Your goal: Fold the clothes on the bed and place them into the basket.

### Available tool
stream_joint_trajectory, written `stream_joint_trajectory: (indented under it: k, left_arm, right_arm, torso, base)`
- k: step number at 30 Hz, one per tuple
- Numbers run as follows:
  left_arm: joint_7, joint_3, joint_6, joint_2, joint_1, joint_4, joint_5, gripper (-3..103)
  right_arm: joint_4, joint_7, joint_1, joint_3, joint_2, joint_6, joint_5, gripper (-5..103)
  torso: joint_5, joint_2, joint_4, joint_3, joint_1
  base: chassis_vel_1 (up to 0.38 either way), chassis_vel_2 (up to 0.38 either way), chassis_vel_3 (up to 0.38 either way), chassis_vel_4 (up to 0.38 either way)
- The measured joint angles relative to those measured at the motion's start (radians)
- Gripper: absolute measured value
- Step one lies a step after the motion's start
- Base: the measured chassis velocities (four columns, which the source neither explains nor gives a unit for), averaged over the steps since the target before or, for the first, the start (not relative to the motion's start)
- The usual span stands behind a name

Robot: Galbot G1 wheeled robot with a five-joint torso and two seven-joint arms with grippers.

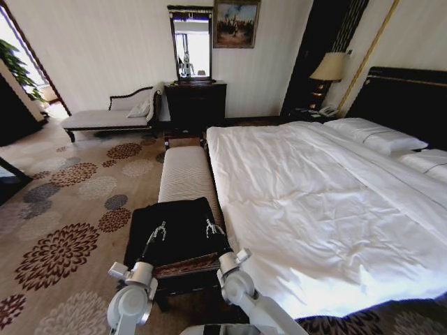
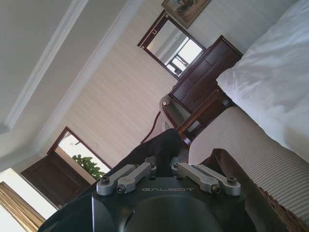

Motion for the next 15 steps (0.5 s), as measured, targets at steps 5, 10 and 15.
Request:
stream_joint_trajectory:
  k: [5, 10, 15]
  left_arm:
    - [0.002, -0.01, 0.0, 0.003, -0.01, 0.021, -0.001, 9]
    - [0.003, -0.017, -0.005, 0.011, -0.027, 0.073, 0.007, 9]
    - [-0.015, 0.012, -0.018, 0.008, -0.072, 0.16, 0.054, 9]
  right_arm:
    - [-0.005, 0.004, 0.001, 0.005, 0.003, -0.001, -0.007, 7]
    - [-0.009, 0.015, 0.009, 0.001, 0.002, -0.008, -0.009, 7]
    - [-0.064, 0.022, 0.026, -0.016, 0.013, -0.013, -0.017, 7]
  torso:
    - [0.0001, 0.0, -0.0001, 0.0, 0.0]
    - [-0.0002, 0.0, 0.0003, 0.0, 0.0]
    - [0.0, 0.0, -0.0001, 0.0, 0.0]
  base:
    - [0.02, 0.084, -0.025, -0.091]
    - [0.025, 0.069, -0.008, -0.058]
    - [0.0, 0.0, 0.0, 0.0]
